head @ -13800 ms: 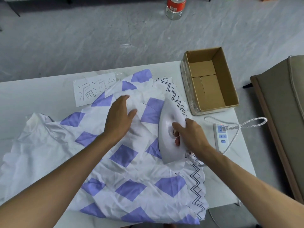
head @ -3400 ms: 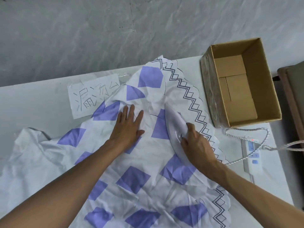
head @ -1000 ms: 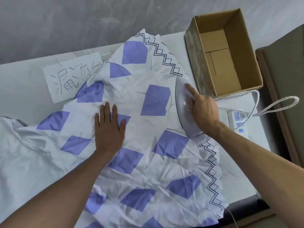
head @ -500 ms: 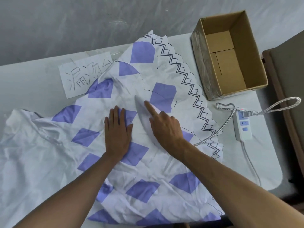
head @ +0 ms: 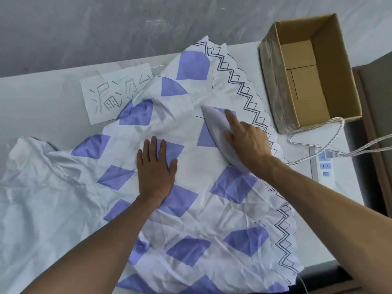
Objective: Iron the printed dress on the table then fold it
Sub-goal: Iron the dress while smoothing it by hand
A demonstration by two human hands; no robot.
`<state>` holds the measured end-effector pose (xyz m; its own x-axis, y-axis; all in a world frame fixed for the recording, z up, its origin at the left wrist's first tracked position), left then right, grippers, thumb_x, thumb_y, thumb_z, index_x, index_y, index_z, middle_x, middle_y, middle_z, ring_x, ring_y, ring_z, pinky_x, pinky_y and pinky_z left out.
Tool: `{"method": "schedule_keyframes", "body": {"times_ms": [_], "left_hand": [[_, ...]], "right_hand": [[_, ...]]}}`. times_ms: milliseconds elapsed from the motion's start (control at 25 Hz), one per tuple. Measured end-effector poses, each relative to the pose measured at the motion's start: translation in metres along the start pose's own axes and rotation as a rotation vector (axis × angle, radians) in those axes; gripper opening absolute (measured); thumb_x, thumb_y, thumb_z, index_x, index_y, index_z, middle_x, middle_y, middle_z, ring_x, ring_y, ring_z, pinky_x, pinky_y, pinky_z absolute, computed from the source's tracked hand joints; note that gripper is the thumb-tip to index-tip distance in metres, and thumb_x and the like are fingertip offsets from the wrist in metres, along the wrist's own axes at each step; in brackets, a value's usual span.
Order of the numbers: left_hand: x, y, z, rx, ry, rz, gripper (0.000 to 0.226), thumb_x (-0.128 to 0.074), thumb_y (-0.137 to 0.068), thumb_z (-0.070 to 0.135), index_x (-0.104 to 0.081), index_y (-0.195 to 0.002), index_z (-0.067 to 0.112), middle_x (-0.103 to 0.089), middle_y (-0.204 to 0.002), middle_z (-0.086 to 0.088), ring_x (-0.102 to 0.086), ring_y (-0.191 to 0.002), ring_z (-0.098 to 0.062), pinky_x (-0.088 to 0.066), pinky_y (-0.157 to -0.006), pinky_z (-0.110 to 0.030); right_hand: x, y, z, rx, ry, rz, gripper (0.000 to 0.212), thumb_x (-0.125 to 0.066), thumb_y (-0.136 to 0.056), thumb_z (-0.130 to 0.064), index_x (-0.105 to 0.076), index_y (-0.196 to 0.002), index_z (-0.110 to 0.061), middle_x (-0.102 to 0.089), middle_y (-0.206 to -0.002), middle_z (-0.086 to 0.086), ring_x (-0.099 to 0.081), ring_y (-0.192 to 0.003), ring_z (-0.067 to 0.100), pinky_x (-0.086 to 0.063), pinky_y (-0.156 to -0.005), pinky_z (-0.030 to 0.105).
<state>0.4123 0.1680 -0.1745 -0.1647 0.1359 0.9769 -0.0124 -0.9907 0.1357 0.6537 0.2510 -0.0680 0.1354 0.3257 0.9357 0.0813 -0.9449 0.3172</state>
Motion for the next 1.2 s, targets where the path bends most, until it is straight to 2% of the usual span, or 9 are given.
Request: {"method": "schedule_keyframes", "body": {"times_ms": [80, 160, 280, 400, 640, 760, 920, 1040, 1200], "left_hand": [[0.014, -0.011, -0.001, 0.014, 0.082, 0.051, 0.051, -0.046, -0.095, 0.038, -0.044, -0.137, 0.008, -0.040, -0.145, -0.019, -0.038, -0.133, -0.038, -0.029, -0.111, -0.047], [0.029, -0.040, -0.007, 0.072, 0.107, 0.127, 0.048, -0.047, -0.096, 0.034, -0.044, -0.136, 0.009, -0.041, -0.145, -0.018, -0.039, -0.133, -0.037, -0.032, -0.109, -0.047], [0.028, -0.086, -0.018, 0.154, 0.015, 0.101, 0.061, -0.034, -0.099, 0.045, -0.027, -0.150, 0.014, -0.024, -0.156, -0.020, -0.021, -0.144, -0.040, -0.019, -0.116, -0.053], [0.005, -0.092, -0.024, 0.117, -0.073, 0.062, 0.065, -0.019, -0.100, 0.054, -0.015, -0.155, 0.020, -0.013, -0.160, -0.020, -0.011, -0.146, -0.042, -0.009, -0.117, -0.057], [0.002, -0.093, -0.025, 0.147, -0.048, 0.068, 0.065, -0.023, -0.099, 0.054, -0.014, -0.155, 0.022, -0.013, -0.160, -0.017, -0.010, -0.147, -0.040, -0.008, -0.118, -0.055], [0.002, -0.093, -0.026, 0.145, -0.043, 0.049, 0.066, -0.024, -0.099, 0.054, -0.013, -0.155, 0.021, -0.013, -0.160, -0.017, -0.010, -0.147, -0.039, -0.008, -0.118, -0.055], [0.006, -0.092, -0.026, 0.135, -0.047, 0.047, 0.062, -0.025, -0.101, 0.050, -0.014, -0.155, 0.020, -0.010, -0.161, -0.016, -0.008, -0.148, -0.038, -0.007, -0.119, -0.053], [0.008, -0.091, -0.028, 0.127, -0.009, 0.074, 0.057, -0.028, -0.103, 0.040, -0.016, -0.155, 0.019, -0.010, -0.161, -0.015, -0.008, -0.149, -0.035, -0.008, -0.119, -0.053], [0.010, -0.091, -0.027, 0.142, 0.003, 0.056, 0.058, -0.027, -0.103, 0.038, -0.013, -0.155, 0.017, -0.009, -0.162, -0.015, -0.007, -0.149, -0.034, -0.008, -0.120, -0.052]], "right_hand": [[0.006, 0.001, -0.005, 0.055, -0.013, 0.000, 0.050, -0.039, -0.099, -0.035, -0.030, -0.146, -0.021, -0.065, -0.102, 0.013, -0.062, -0.082, 0.039, -0.039, -0.064, 0.039], [0.012, -0.009, -0.026, 0.119, -0.072, 0.028, 0.050, -0.039, -0.099, -0.035, -0.028, -0.147, -0.026, -0.065, -0.104, 0.012, -0.061, -0.084, 0.039, -0.035, -0.063, 0.037], [0.005, -0.039, -0.075, 0.208, -0.085, 0.019, 0.055, -0.036, -0.100, -0.031, -0.016, -0.151, -0.037, -0.061, -0.099, 0.013, -0.059, -0.083, 0.038, -0.034, -0.065, 0.036], [-0.005, -0.059, -0.103, 0.266, -0.022, -0.023, 0.053, -0.031, -0.102, -0.030, -0.015, -0.150, -0.041, -0.059, -0.096, 0.013, -0.058, -0.083, 0.036, -0.034, -0.065, 0.036], [0.010, -0.094, -0.051, 0.053, 0.030, 0.047, 0.057, -0.036, -0.098, -0.019, -0.021, -0.148, -0.043, -0.054, -0.080, 0.010, -0.056, -0.071, 0.035, -0.034, -0.061, 0.035], [0.022, -0.112, -0.007, -0.121, -0.028, 0.082, 0.056, -0.039, -0.097, -0.018, -0.027, -0.145, -0.044, -0.064, -0.092, 0.018, -0.059, -0.083, 0.041, -0.037, -0.066, 0.037], [0.040, -0.120, 0.020, -0.276, -0.119, 0.093, 0.051, -0.038, -0.098, -0.027, -0.029, -0.146, -0.041, -0.062, -0.105, 0.025, -0.058, -0.095, 0.045, -0.046, -0.081, 0.043], [0.057, -0.120, -0.005, -0.183, -0.213, 0.108, 0.052, -0.040, -0.097, -0.026, -0.030, -0.146, -0.041, -0.062, -0.102, 0.024, -0.057, -0.091, 0.043, -0.044, -0.078, 0.041], [0.049, -0.122, -0.084, 0.106, -0.189, 0.027, 0.051, -0.039, -0.098, -0.032, -0.027, -0.147, -0.044, -0.062, -0.101, 0.020, -0.057, -0.086, 0.039, -0.033, -0.068, 0.035]]}}
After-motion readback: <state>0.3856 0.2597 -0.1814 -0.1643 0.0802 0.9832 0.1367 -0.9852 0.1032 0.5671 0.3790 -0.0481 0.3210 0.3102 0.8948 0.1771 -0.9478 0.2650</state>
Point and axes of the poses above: each hand's wrist, its own y-axis away from the middle knuckle, its own x-axis out of the back of the hand, z = x × y, the point moved 2 cm from there along -y, towards the middle knuckle
